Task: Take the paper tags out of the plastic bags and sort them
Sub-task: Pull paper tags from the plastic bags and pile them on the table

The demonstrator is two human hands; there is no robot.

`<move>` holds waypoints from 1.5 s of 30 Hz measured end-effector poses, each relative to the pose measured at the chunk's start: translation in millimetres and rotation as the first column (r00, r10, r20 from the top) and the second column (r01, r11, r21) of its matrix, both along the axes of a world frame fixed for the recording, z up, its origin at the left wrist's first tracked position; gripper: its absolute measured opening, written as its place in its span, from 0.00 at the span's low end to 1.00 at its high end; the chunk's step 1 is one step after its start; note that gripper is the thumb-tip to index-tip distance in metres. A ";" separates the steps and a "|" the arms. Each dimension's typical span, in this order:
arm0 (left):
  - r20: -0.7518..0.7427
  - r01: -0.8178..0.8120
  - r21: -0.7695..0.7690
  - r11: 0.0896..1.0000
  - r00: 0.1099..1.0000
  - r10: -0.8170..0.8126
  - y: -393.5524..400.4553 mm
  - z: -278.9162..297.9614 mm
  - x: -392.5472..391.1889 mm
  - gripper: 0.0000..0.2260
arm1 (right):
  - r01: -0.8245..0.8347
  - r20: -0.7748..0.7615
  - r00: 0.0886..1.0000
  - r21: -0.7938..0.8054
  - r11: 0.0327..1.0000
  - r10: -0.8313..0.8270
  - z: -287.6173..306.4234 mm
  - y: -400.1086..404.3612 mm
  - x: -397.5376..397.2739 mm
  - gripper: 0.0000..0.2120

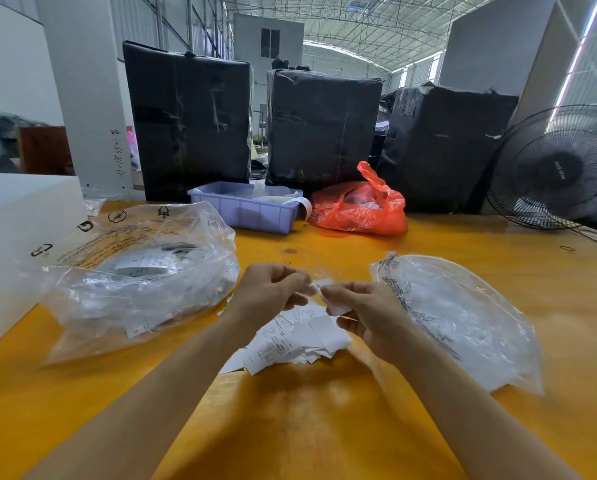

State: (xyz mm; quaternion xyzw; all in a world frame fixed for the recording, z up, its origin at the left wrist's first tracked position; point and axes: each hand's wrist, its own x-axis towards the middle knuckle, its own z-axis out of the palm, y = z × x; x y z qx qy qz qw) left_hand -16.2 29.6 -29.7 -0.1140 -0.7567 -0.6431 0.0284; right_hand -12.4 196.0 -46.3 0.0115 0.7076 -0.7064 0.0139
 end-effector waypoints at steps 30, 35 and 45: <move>0.092 -0.110 0.009 0.994 0.990 0.108 -6.6 -7.2 -5.9 0.06 | 0.122 -0.211 0.968 -0.087 0.989 -0.138 7.5 -6.5 5.8 0.06; 0.119 -0.047 -0.017 0.999 0.992 0.048 -5.7 -4.4 -1.1 0.06 | 0.144 -0.264 0.949 -0.117 0.983 -0.171 13.2 -2.1 7.7 0.03; 0.237 -0.006 0.030 1.000 0.971 -0.002 -0.5 -2.3 1.3 0.04 | 0.072 -0.391 0.916 -0.068 0.995 -0.093 13.9 -2.8 10.9 0.02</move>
